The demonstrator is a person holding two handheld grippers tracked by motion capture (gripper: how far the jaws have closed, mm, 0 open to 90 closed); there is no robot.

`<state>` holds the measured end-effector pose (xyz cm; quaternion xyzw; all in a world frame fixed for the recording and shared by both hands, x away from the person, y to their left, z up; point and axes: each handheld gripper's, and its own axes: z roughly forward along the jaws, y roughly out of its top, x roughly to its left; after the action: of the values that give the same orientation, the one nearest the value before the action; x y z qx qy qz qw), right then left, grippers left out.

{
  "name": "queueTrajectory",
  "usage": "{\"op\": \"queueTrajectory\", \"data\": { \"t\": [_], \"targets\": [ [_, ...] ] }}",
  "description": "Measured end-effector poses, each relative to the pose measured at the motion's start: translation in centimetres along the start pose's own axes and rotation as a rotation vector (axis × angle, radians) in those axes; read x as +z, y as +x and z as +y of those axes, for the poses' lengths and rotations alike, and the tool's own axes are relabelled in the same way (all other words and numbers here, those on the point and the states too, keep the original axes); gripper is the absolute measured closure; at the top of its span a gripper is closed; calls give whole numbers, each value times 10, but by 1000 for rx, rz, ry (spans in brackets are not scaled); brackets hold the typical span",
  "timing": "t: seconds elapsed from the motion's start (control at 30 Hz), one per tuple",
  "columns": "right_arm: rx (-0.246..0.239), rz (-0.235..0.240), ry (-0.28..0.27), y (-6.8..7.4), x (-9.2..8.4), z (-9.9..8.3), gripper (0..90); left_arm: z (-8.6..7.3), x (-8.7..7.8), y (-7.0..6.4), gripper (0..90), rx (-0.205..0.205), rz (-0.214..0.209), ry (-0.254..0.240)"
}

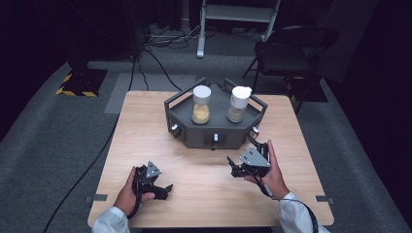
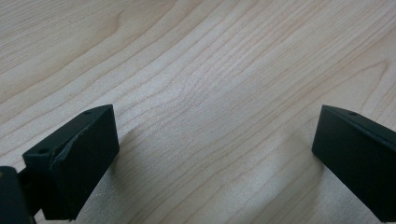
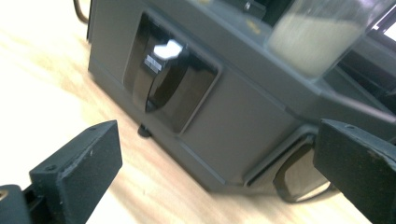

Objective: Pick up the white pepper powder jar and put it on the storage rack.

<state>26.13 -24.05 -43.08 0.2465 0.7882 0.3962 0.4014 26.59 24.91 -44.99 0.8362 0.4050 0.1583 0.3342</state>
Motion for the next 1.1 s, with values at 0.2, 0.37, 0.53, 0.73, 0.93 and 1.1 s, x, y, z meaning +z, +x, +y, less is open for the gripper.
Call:
{"op": "queueTrajectory", "data": {
  "t": [0.2, 0.37, 0.53, 0.73, 0.93, 1.1],
  "targets": [
    [-13, -5, 30, 2, -1, -9, 11, 0, 0, 0, 2, 0, -2, -1],
    [-22, -3, 64, 1, -2, -16, 10, 0, 0, 0, 2, 0, -4, -1],
    [-1, 5, 111, -1, -3, -23, 11, 0, 0, 0, 2, 0, -4, -1],
    [29, 10, 149, -4, -5, -28, 11, 0, 0, 0, 2, 0, -4, -1],
    [40, 12, 189, -5, -5, -33, 11, 0, 0, 0, 2, 0, -5, -1],
    [44, 7, 219, -6, -5, -37, 11, 0, 0, 0, 2, 0, -5, -1]
  ]
}}
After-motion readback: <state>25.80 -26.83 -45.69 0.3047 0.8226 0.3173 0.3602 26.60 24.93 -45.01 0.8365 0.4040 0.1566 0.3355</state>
